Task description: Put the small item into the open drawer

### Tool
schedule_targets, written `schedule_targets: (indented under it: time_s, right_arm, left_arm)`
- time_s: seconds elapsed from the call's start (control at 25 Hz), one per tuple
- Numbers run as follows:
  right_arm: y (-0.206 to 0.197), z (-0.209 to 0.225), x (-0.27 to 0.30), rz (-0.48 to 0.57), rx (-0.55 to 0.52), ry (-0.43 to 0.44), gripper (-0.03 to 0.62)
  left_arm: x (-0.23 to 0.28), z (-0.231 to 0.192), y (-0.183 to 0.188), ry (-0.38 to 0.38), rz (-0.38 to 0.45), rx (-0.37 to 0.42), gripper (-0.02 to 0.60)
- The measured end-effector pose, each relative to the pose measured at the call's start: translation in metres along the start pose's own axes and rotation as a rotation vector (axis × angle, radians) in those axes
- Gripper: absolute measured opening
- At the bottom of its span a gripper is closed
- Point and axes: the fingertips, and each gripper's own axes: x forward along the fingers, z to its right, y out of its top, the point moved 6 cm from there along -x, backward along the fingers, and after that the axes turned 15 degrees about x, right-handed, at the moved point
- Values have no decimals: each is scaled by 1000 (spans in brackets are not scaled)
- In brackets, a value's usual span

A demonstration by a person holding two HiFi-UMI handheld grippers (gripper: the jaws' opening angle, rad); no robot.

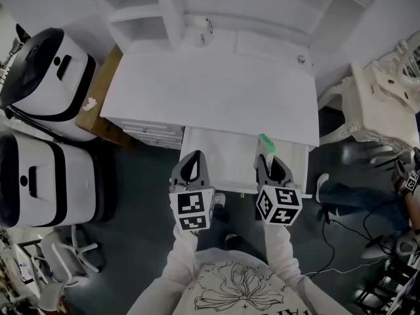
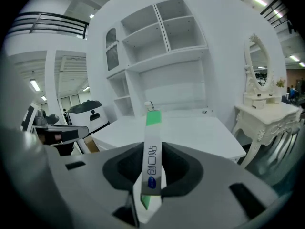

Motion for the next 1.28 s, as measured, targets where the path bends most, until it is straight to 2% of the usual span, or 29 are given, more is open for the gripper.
schedule_targets:
  time_s: [0.4,0.6,0.96,1.28]
  right_arm:
    - [-32,6,68,-157,-28,-9,91]
    - [-57,12,94,-266,-88,4,91]
    - [-91,18,139,-429,-185,39,91]
    - [-131,38,175,-587,-290,29,91]
  left_arm:
    - [55,-8,-32,-62,-90,-13,3]
    - [71,-6,-50,-74,-137,-25,2]
    - [94,-13,-74,-54,-198,-65,2]
    - [100,-13,-80,-39,-216,-86,2]
